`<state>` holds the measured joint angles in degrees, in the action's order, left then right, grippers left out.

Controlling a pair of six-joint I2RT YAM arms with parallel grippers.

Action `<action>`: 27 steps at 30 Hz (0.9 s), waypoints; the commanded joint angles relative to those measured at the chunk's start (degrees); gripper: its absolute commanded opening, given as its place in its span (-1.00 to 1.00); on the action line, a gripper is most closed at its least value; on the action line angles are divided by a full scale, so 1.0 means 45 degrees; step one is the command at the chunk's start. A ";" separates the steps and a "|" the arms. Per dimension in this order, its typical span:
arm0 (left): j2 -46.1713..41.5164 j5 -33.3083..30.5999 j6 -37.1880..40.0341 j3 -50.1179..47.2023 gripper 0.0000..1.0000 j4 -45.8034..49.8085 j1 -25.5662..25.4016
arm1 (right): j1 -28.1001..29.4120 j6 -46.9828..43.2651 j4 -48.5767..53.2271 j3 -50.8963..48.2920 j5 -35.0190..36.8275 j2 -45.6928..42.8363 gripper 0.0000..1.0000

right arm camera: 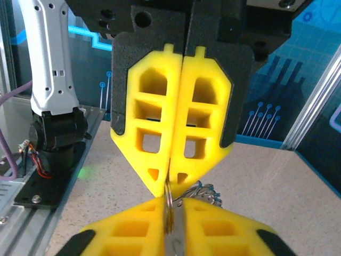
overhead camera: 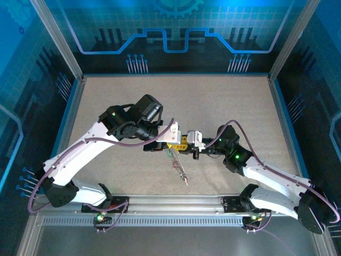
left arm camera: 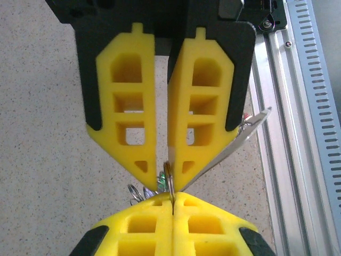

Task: Put the keys on the keyring

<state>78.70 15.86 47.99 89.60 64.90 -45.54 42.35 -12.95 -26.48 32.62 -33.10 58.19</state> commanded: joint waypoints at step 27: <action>-0.4500 0.0954 -0.3652 -0.6279 -0.38 -0.8837 0.0683 | -0.0700 0.3581 -0.3646 -0.0126 0.0325 0.0094 -1.00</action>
<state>59.66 18.31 33.47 62.24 30.13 -42.92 39.68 2.17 -38.65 31.44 -30.89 58.61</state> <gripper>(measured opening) 0.305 0.049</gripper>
